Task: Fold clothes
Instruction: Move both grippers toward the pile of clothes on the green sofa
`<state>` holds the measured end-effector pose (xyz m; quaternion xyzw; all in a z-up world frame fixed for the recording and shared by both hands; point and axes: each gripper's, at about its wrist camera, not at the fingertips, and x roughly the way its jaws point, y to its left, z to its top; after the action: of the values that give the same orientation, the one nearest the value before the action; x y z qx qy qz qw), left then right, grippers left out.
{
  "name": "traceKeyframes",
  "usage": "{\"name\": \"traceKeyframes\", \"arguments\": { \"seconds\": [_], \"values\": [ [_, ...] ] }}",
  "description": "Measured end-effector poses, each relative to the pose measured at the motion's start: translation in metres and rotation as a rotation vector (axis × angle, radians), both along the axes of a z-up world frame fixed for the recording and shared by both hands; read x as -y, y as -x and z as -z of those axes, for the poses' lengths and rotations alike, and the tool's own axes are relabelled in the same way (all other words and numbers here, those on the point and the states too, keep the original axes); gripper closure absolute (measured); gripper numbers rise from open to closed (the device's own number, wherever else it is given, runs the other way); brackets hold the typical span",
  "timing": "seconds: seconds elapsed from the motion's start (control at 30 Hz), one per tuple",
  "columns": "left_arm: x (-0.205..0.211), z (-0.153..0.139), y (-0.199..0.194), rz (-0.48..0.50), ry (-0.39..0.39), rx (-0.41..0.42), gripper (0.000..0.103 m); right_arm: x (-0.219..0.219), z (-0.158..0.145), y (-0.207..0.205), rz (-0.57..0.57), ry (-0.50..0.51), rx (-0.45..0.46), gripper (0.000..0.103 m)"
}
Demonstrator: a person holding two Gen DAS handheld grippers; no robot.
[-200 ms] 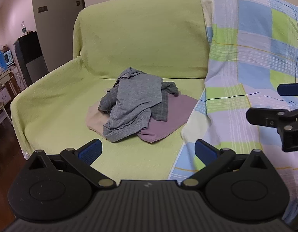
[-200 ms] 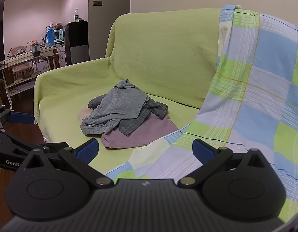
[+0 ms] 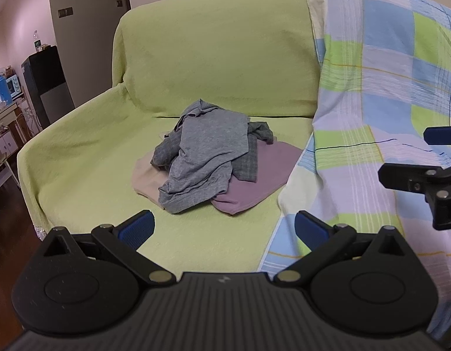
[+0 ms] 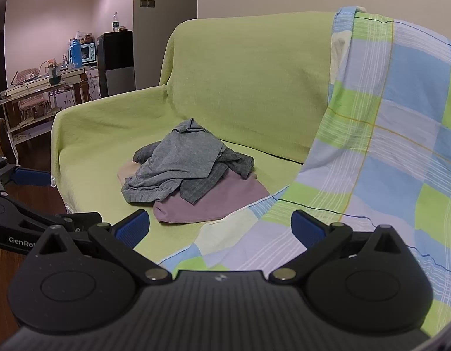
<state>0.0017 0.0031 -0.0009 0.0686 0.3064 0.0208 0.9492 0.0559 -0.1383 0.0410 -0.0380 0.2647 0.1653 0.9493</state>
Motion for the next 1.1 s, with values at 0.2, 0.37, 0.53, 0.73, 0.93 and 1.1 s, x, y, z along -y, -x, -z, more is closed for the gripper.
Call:
{"name": "traceKeyframes", "arguments": {
  "seconds": [0.2, 0.37, 0.53, 0.73, 0.93, 1.1],
  "values": [
    [-0.003, 0.001, -0.002, 0.003, -0.009, 0.002, 0.001, -0.002, 0.001, -0.001, -0.007, 0.000, 0.004, 0.001],
    [-0.013, 0.008, -0.009, 0.007, -0.017, -0.002, 0.001, -0.006, 0.003, -0.002, -0.014, 0.004, 0.005, 0.001],
    [-0.020, 0.014, -0.016, 0.042, -0.016, -0.011, 0.001, -0.013, 0.009, -0.006, -0.015, 0.028, 0.003, 0.001],
    [-0.031, 0.025, -0.023, 0.061, -0.012, -0.023, 0.001, -0.012, 0.012, -0.002, -0.024, 0.057, 0.011, 0.001],
    [-0.042, 0.031, -0.037, 0.060, -0.007, -0.030, 0.001, -0.030, 0.018, -0.024, -0.045, 0.088, -0.007, 0.001],
    [-0.051, 0.039, -0.056, 0.065, -0.014, -0.054, 0.001, -0.037, 0.028, -0.037, -0.072, 0.120, -0.014, 0.001]
  ]
}}
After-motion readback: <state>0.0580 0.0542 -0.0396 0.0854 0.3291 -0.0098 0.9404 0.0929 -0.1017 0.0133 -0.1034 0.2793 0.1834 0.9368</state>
